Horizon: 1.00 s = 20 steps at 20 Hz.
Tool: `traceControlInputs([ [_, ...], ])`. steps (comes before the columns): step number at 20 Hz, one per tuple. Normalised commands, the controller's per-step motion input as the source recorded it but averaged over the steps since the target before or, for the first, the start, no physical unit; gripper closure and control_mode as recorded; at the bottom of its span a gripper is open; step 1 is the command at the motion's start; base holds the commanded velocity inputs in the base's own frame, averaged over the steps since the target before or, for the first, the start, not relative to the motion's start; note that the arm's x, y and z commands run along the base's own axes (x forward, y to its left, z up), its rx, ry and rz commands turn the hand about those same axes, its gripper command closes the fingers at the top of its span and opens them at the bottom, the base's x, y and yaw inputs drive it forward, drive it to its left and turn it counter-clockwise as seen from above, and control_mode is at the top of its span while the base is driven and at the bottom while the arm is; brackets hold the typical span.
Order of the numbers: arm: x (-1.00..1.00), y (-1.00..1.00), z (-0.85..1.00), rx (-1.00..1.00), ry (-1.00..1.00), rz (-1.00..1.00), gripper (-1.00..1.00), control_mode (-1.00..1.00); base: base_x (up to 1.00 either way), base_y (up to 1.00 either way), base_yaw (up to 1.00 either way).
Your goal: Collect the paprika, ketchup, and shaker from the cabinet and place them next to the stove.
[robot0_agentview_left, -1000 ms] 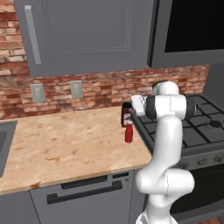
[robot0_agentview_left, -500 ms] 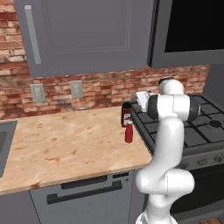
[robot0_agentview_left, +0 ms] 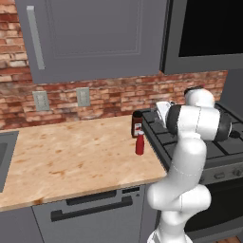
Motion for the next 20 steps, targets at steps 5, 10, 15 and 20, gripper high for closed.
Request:
traceControlInputs([
  [5,-0.81,0.00,0.59,0.00,-0.12,-0.07,-1.00,-1.00,0.00,0.00,0.00],
  [10,-0.88,0.00,0.59,0.00,-0.08,-0.09,-1.00,-1.00,0.00,0.00,0.00],
  [15,-1.00,0.01,0.43,0.00,-0.01,-0.09,-1.00,-1.00,0.00,0.00,0.00],
  [20,-1.00,0.11,0.41,0.00,0.06,-0.12,-1.00,-1.00,0.00,0.00,0.00],
])
